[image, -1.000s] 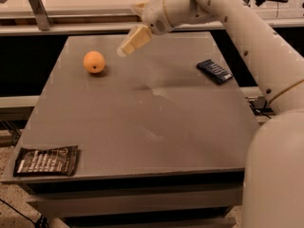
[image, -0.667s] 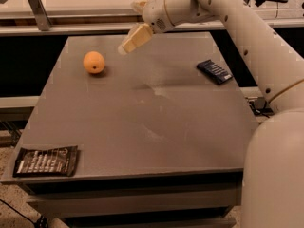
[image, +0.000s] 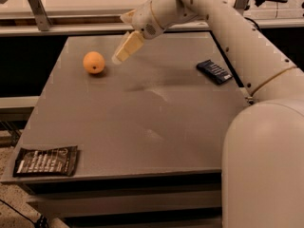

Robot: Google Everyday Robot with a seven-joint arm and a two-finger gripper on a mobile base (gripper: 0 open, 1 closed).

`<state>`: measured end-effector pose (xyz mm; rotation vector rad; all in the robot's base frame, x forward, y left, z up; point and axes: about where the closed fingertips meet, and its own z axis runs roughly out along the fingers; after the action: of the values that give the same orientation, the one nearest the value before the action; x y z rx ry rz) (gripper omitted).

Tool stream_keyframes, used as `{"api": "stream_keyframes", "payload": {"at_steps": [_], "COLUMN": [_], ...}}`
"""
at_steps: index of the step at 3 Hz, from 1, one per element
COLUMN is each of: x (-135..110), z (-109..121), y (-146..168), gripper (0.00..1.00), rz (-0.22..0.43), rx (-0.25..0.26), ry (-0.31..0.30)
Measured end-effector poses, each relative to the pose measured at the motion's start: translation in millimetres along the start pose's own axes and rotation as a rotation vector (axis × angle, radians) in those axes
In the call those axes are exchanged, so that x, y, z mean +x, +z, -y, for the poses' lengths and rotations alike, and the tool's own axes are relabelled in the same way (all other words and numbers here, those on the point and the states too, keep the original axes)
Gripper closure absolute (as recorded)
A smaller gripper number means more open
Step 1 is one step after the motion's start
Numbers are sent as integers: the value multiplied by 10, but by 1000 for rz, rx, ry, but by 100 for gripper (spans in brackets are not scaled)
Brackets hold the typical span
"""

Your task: Move orange near rxbar chocolate

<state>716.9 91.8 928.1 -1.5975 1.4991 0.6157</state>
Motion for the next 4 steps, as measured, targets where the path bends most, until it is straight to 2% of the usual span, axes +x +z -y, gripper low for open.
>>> {"api": "stream_keyframes", "payload": {"at_steps": [1,3,4], "x": [52,-29,-1], "z": [-84,-251,-282], "y": [273,737,907], "gripper": [0,0,15], "rz": [-27,-13,-12], "rx": [-52,-102,-106], "ry": [28,34,46]}}
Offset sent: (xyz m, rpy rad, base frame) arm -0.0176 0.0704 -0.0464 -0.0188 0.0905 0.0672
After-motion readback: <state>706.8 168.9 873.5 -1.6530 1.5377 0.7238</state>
